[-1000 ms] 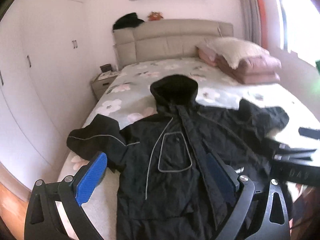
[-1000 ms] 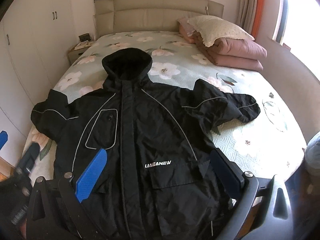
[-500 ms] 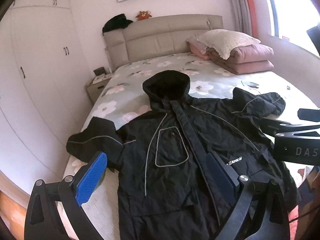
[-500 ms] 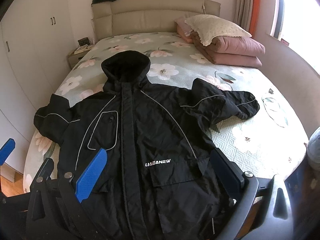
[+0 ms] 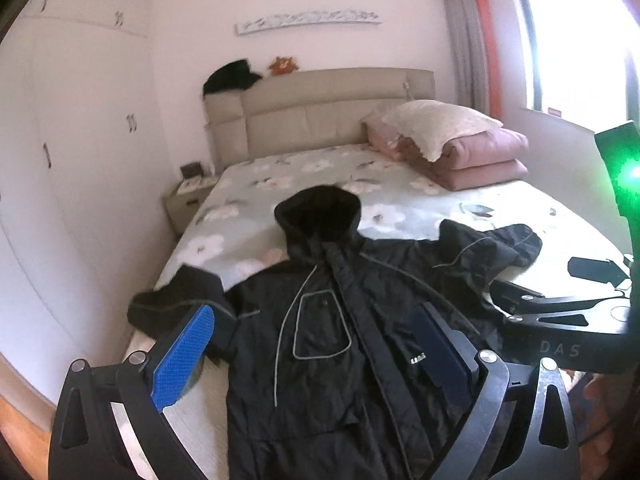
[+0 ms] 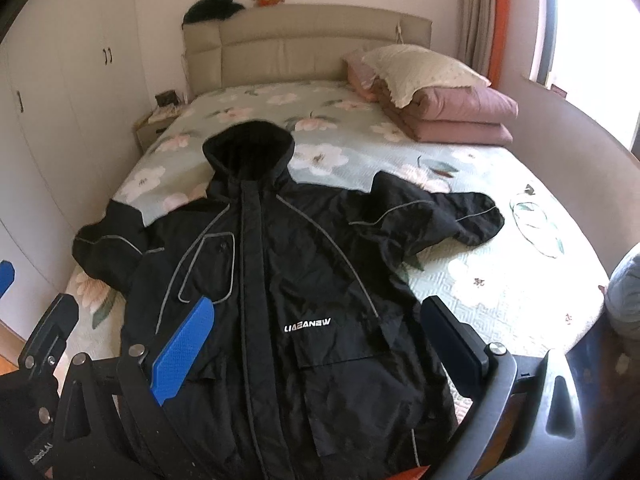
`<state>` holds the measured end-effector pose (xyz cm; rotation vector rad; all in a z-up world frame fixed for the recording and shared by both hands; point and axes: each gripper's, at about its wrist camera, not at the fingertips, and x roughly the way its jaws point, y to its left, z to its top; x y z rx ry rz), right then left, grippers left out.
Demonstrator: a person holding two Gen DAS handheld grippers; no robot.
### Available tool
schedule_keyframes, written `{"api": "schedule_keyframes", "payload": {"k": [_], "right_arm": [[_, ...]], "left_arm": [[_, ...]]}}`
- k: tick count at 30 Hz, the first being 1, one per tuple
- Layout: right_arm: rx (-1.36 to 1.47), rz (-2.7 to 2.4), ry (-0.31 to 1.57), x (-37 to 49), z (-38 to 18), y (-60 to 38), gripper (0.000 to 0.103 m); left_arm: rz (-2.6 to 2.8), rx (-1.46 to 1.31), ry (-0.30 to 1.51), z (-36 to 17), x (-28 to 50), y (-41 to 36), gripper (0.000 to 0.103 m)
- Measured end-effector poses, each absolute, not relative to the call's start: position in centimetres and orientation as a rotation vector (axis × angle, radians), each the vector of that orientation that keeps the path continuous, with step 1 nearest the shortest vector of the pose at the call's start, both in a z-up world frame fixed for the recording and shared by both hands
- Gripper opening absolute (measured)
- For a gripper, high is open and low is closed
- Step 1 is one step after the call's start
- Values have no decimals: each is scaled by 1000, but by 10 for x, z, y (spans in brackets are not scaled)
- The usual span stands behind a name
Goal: Fold large clothes
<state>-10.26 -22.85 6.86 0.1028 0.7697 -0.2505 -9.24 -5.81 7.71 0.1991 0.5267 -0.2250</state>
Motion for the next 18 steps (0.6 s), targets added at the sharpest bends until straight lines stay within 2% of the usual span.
{"api": "schedule_keyframes", "payload": {"k": [5,9,18], "right_arm": [[119,-278,762,-120,77,-246,103],[161,-295,767,-115,66,-272,103],[284,-315,776,-65,-27,-349,103]], "left_arm": [[-216,210,530,91,-100,-63,99],[-247,199,575,82,-88,-71,99],[-343,212,636,2,-6,-129,99]]}}
